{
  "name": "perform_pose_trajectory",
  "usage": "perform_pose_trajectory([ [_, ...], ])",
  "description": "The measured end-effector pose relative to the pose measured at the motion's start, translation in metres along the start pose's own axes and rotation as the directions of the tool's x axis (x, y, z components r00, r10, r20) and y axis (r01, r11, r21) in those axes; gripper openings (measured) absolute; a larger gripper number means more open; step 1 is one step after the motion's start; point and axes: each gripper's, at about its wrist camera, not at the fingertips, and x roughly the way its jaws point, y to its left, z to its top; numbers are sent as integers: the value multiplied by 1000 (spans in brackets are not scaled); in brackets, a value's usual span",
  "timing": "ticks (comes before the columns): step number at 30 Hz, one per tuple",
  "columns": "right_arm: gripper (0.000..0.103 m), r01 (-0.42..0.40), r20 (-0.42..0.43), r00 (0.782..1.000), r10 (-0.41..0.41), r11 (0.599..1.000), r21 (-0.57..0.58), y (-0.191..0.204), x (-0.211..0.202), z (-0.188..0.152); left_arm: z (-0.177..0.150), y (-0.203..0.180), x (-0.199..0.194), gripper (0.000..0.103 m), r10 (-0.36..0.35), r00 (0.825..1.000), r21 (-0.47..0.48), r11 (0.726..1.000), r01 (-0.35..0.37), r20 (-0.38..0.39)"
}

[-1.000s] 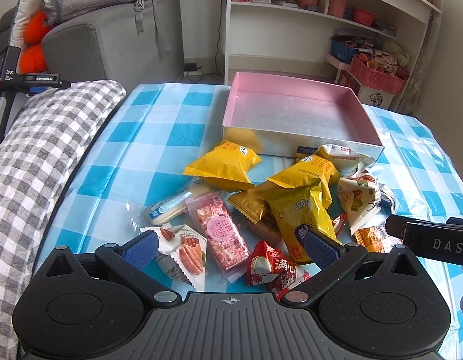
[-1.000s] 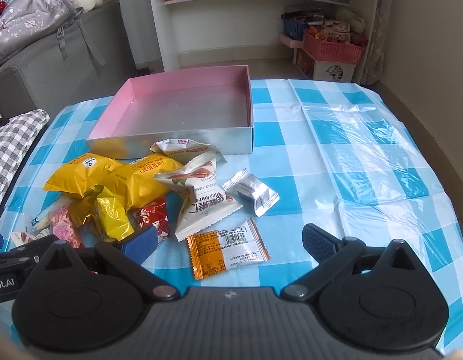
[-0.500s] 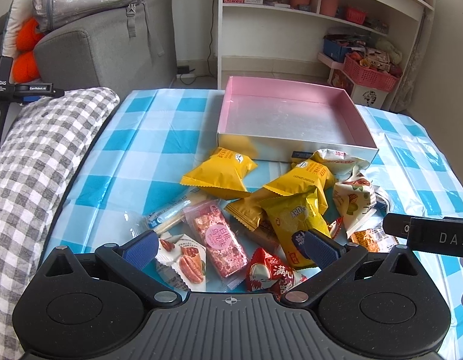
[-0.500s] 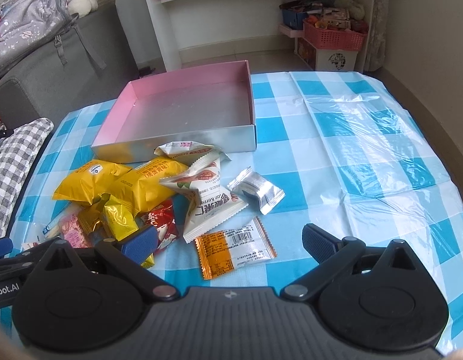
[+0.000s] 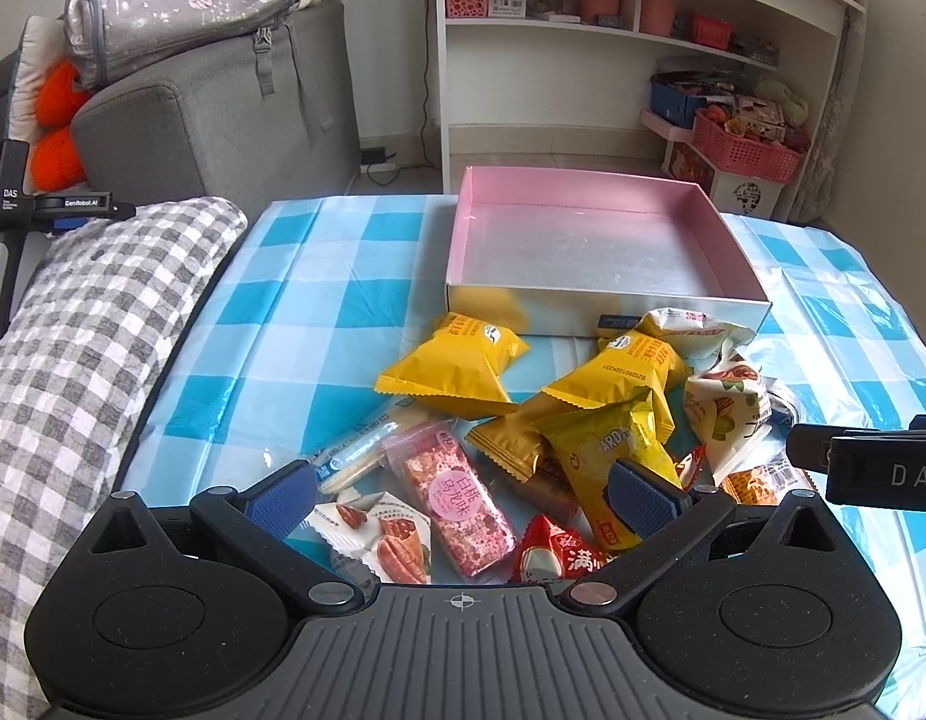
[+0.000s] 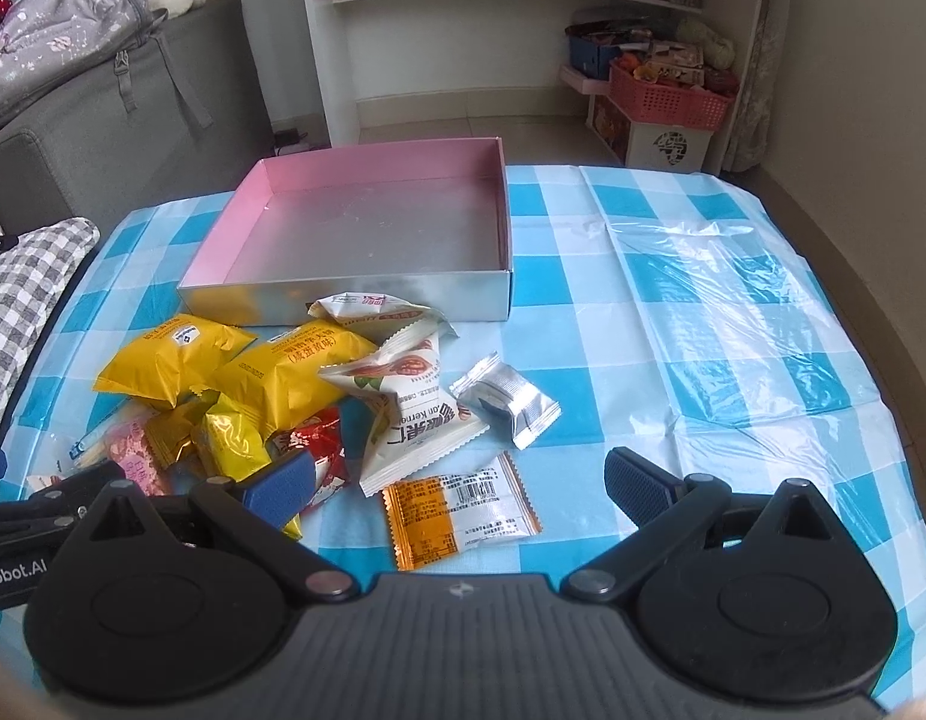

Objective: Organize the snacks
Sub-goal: 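Move both grippers toward the snack pile beside the pink box, then grasp the yellow bread packet with the left gripper while the right grasps the white pecan packet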

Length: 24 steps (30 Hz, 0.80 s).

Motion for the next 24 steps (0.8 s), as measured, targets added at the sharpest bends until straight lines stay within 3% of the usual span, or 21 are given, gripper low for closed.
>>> perform_pose_trajectory([
  [7, 103, -3, -46, 999, 2, 1000, -17, 0, 3, 8, 8, 2, 2, 103, -52, 999, 2, 999, 52, 17],
  [16, 103, -9, -23, 1000, 8, 999, -30, -7, 2, 27, 26, 8, 9, 103, -102, 995, 21, 995, 102, -22],
  [24, 100, -172, -101, 979, 176, 984, 48, -18, 35, 38, 36, 27, 37, 103, -143, 987, -11, 990, 142, -80],
])
